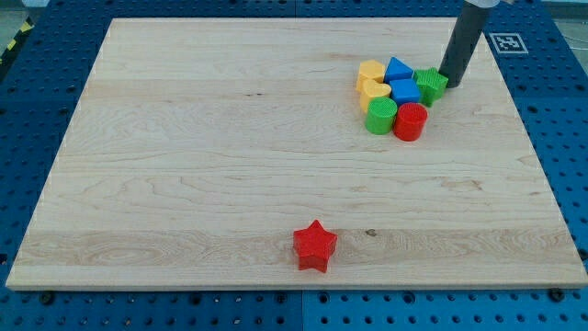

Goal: Move the arm away from the green star

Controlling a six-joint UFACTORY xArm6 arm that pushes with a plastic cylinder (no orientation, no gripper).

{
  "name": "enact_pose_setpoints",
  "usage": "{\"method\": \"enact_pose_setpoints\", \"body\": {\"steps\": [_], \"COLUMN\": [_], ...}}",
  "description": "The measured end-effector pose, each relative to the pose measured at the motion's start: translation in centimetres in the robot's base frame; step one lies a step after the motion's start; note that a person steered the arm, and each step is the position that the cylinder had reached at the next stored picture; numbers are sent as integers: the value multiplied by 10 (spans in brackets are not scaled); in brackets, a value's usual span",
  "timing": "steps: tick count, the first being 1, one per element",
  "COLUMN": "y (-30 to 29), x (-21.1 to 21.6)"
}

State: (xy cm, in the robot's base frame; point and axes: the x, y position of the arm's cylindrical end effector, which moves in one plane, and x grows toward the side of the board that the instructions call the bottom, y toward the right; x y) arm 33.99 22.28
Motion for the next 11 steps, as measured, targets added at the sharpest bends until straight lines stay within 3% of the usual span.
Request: {"method": "enact_pose_setpoints", "body": {"steps": [2, 5, 6, 9, 11], "y": [38, 39, 34, 18, -53], "x": [38, 161, 182, 184, 184]}}
